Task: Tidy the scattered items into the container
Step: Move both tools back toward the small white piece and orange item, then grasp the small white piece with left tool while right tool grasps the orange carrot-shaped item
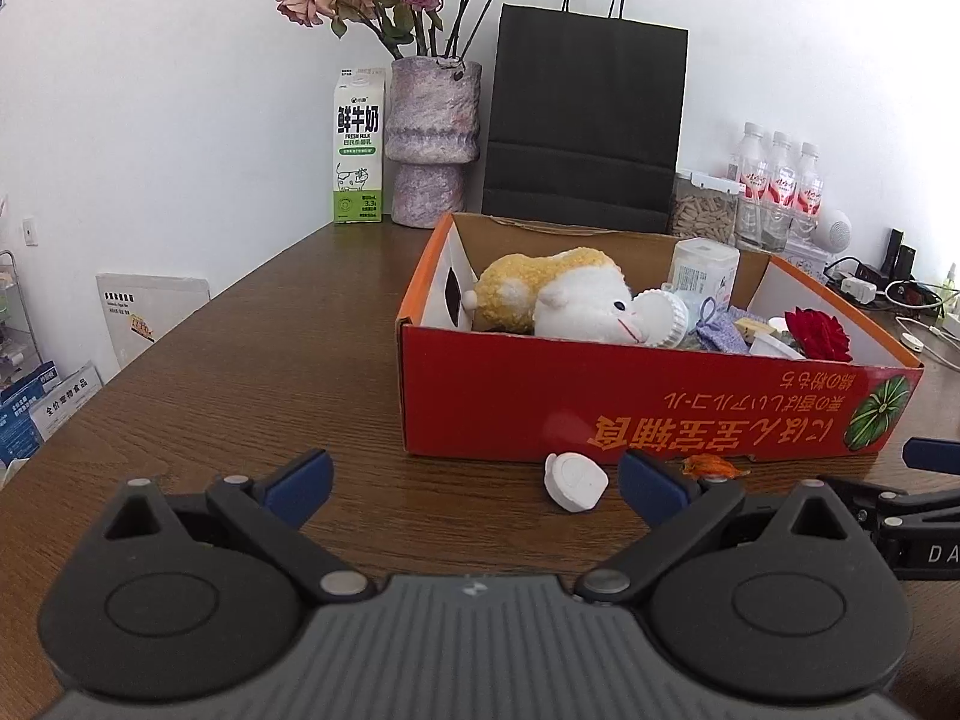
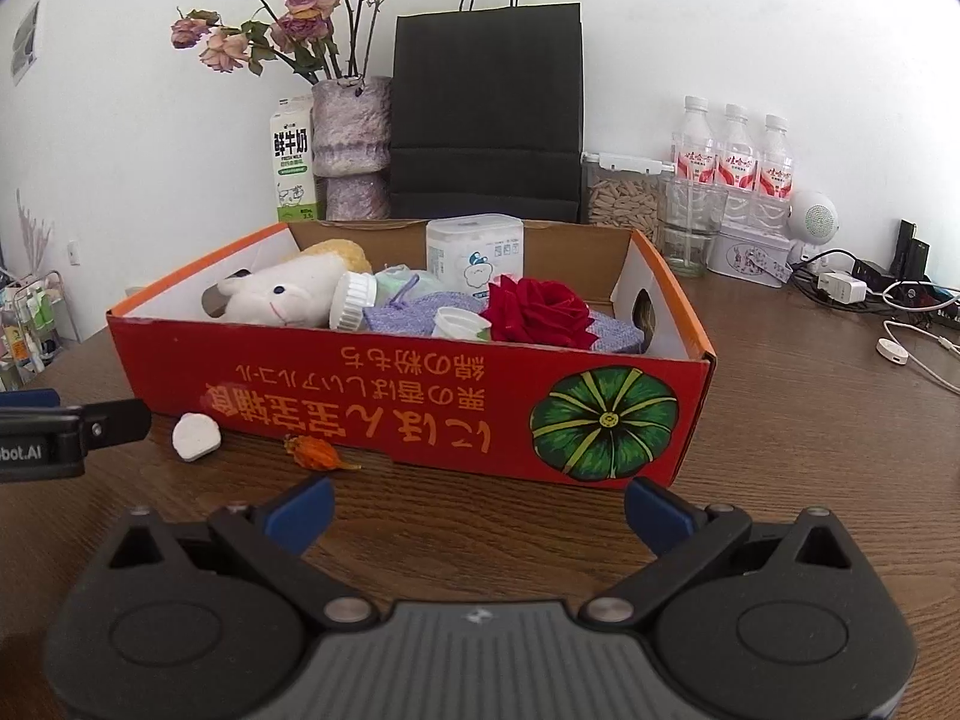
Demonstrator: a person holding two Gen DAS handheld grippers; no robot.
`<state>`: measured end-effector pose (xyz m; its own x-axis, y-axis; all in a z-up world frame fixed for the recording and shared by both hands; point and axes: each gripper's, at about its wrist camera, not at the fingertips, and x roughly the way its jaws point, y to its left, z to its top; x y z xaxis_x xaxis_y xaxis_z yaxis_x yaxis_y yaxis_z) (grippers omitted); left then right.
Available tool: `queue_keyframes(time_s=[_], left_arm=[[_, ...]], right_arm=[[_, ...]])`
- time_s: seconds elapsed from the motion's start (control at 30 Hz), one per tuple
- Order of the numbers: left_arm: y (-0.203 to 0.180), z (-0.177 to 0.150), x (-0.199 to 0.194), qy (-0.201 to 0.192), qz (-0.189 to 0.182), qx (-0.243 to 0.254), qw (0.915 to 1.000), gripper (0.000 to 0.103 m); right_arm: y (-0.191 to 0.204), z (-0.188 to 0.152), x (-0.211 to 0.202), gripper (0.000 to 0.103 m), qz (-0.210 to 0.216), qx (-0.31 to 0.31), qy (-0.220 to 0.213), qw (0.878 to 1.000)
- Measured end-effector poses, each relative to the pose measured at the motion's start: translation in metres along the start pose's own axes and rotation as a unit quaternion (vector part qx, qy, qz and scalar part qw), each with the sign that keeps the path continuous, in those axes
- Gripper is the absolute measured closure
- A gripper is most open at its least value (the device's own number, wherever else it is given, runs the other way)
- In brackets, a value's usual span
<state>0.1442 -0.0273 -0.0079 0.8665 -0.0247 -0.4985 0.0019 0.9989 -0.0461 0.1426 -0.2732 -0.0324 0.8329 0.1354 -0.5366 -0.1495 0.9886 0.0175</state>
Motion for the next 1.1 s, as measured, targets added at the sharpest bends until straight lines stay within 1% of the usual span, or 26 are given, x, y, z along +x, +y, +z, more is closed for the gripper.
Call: queue_keyframes(time_s=[0.1, 0.17, 0.37, 0.43, 0.47, 0.53, 0.57, 0.6, 0.63, 0.67, 0.7, 1.1], left_arm=[[-0.001, 0.000, 0.005, 0.011, 0.003, 0.000, 0.9999, 0.000], [-0.004, 0.000, 0.008, 0.018, -0.003, 0.004, 0.9998, 0.000], [-0.020, 0.003, 0.021, 0.033, -0.016, 0.027, 0.9990, 0.001], [-0.025, 0.005, 0.027, 0.042, -0.017, 0.035, 0.9983, 0.017], [-0.027, 0.005, 0.030, 0.047, -0.019, 0.037, 0.9980, 0.021], [-0.029, 0.006, 0.036, 0.057, -0.027, 0.037, 0.9973, 0.037], [-0.030, 0.006, 0.037, 0.059, -0.030, 0.037, 0.9971, 0.042], [-0.031, 0.006, 0.039, 0.060, -0.032, 0.036, 0.9970, 0.054], [-0.032, 0.006, 0.039, 0.059, -0.031, 0.036, 0.9971, 0.062], [-0.032, 0.006, 0.039, 0.058, -0.029, 0.035, 0.9973, 0.070], [-0.032, 0.006, 0.039, 0.057, -0.029, 0.033, 0.9974, 0.075], [-0.021, 0.006, 0.031, 0.047, -0.045, 0.009, 0.9978, 0.075]], right_arm=[[0.000, 0.001, 0.004, 0.000, 0.003, 0.000, 0.014, 1.000], [-0.001, 0.000, 0.008, 0.000, 0.007, 0.002, 0.025, 1.000], [-0.004, 0.000, 0.010, 0.000, 0.005, 0.012, 0.032, 0.999], [-0.006, 0.000, 0.011, 0.000, 0.007, 0.016, 0.036, 0.999], [-0.006, 0.000, 0.012, 0.000, 0.006, 0.017, 0.038, 0.999], [-0.007, 0.000, 0.013, 0.000, 0.006, 0.019, 0.040, 0.999], [-0.007, 0.000, 0.014, 0.000, 0.005, 0.019, 0.041, 0.999], [-0.007, 0.000, 0.014, 0.000, 0.005, 0.019, 0.043, 0.999], [-0.007, 0.000, 0.015, 0.000, 0.006, 0.020, 0.044, 0.999], [-0.008, 0.000, 0.015, 0.000, 0.006, 0.020, 0.046, 0.999], [-0.008, 0.000, 0.016, 0.000, 0.006, 0.021, 0.047, 0.999], [-0.009, -0.001, 0.019, 0.000, 0.002, 0.026, 0.056, 0.998]])
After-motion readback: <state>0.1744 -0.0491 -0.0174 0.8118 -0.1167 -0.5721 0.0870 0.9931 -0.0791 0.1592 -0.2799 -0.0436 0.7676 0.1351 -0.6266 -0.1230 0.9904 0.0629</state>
